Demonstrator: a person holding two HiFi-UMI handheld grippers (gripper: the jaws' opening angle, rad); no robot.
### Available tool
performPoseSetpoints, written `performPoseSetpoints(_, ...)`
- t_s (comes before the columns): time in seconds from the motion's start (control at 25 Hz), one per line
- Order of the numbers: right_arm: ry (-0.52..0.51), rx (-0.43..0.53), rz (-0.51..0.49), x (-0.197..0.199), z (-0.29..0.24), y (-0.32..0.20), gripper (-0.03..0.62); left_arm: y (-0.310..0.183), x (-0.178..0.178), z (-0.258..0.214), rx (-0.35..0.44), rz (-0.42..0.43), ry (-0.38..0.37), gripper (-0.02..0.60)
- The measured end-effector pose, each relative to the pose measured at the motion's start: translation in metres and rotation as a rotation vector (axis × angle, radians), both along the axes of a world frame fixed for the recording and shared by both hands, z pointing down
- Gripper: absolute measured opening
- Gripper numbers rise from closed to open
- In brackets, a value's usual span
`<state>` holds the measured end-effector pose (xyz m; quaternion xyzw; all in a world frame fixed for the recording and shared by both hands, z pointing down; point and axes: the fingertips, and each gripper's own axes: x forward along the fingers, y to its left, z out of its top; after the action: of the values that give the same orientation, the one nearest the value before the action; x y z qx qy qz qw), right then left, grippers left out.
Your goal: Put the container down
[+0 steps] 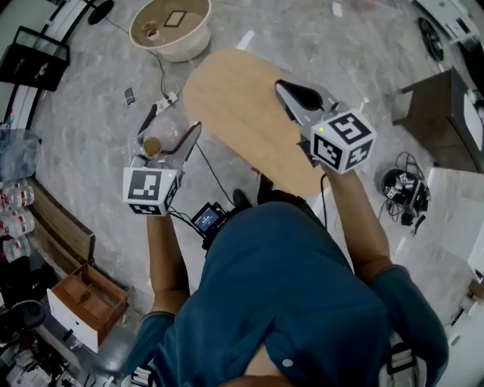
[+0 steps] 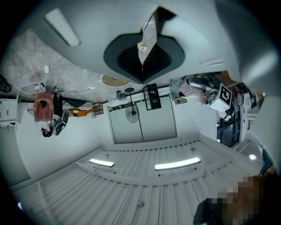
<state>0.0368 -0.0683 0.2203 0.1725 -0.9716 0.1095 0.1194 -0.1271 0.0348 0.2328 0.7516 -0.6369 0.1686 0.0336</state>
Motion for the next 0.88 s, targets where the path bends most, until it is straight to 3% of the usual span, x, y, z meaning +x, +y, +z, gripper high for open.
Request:
performPoseSetpoints(0.52,-0.020,-0.055,-0.066,-0.018,0.028,-0.062,0.011,-0.056,-0.019,0.019,-0.065,-0.064,-0.030,0.411)
performPoseSetpoints(0.88,-0.009,-0.085,-0.033,-0.028,0.046,-0.084,0.011,-0.089,-0.041,0.035,-0.089,-0.047,-0.024,0.411)
